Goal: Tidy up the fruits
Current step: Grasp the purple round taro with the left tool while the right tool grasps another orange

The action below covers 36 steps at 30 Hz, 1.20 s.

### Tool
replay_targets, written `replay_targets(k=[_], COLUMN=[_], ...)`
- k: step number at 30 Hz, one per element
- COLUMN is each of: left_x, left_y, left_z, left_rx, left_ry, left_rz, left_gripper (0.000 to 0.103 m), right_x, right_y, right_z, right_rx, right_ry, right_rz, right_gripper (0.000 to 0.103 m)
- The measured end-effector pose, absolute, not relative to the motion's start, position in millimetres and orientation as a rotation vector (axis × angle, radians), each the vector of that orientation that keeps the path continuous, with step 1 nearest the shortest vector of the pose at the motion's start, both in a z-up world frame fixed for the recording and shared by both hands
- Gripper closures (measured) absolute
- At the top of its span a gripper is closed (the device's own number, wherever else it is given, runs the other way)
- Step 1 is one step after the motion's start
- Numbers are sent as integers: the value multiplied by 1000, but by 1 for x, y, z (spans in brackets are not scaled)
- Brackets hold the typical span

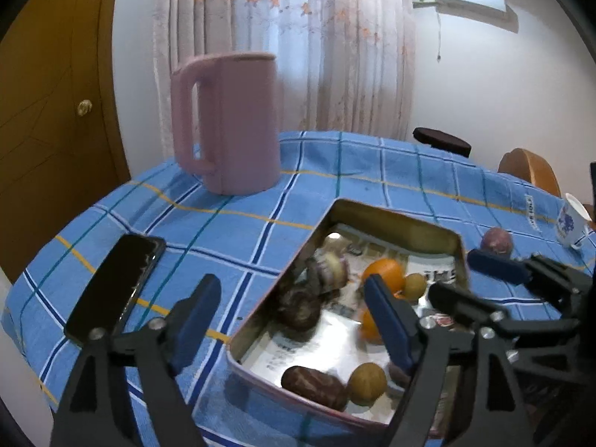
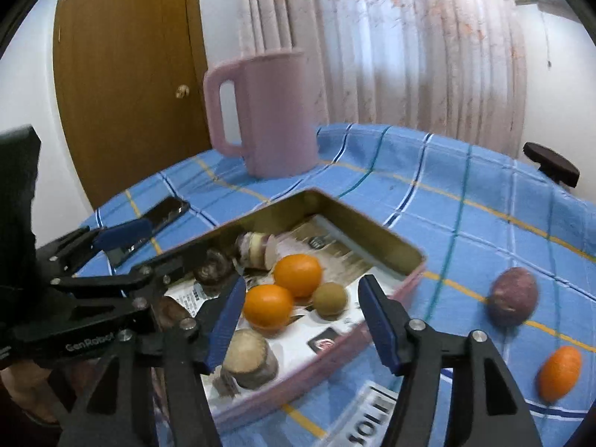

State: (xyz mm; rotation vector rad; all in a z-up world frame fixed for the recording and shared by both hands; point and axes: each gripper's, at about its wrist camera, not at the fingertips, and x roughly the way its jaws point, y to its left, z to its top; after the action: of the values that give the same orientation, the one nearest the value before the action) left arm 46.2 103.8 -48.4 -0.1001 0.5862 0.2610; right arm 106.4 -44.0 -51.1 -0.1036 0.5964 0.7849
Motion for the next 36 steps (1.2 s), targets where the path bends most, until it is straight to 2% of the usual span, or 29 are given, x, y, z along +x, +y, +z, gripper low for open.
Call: replay_targets(k=[2,6,13,20,21,22,31,36], left_x=[45,49,75,104,105,108,147,176], left_y=[89,56,-1,-28,-32,-35,-72,-89], left_z=[-41,-31,-25,-24,-24,-24,-38,-59], left_rx=[-77,-36,36,80,88,97,114,113], left_ry=[568,548,572,613,612,613,689,758], left_rz=[223,172,67,34,35,33,-24,-41], left_gripper=[20,6,6,6,6,6,6,11], right_x=[101,106,148,168,171,172,173,178], right_y=[-63,-115,-200,-206,-204,-201,-223,-244], right_z=[-42,-36,-61,-85,-88,-92,-87,-83], right_rx=[-128,-167,-99,-74,-75,-80,-14,64], right_ry=[552,549,699,812,826,837,789,765], right_rz=[735,556,294,305,314,316,263,217], right_gripper=[39,39,39,39,41,54,54,54])
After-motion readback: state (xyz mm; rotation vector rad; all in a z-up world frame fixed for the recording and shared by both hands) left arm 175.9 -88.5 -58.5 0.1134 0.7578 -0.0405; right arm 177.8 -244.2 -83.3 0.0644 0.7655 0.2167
